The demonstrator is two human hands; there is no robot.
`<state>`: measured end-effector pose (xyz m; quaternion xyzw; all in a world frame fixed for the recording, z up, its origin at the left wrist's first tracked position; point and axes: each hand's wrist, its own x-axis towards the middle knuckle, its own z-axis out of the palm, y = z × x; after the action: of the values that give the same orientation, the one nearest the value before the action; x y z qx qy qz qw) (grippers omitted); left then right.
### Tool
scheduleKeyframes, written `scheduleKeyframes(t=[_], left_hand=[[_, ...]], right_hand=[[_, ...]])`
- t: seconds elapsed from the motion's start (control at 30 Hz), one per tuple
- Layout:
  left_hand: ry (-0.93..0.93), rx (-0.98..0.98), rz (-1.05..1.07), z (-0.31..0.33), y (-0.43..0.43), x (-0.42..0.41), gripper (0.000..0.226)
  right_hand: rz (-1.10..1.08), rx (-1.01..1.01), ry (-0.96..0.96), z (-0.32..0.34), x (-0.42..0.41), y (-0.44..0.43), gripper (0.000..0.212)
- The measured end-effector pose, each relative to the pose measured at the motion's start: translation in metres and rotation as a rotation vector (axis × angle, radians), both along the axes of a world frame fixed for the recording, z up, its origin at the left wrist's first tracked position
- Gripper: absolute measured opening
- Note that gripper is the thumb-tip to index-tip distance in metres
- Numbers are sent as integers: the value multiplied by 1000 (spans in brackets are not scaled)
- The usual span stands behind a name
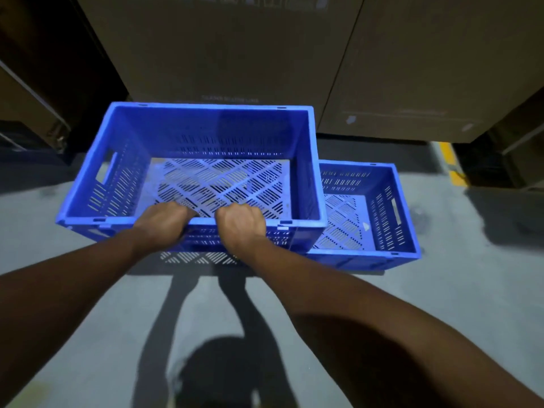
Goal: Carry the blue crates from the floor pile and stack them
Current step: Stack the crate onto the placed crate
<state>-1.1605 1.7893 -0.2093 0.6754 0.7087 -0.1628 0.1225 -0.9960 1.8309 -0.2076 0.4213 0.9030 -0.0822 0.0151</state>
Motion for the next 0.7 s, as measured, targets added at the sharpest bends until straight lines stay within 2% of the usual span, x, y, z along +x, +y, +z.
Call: scheduleKeyframes(t=[0.1,0.7], left_hand=[[-23,22,-7,5,5,9,23],[-29,50,-124,8,45,119,33]], right_hand=[[-33,-14,21,1,9,5,27],[-123,-10,-14,-11,117,39,21]])
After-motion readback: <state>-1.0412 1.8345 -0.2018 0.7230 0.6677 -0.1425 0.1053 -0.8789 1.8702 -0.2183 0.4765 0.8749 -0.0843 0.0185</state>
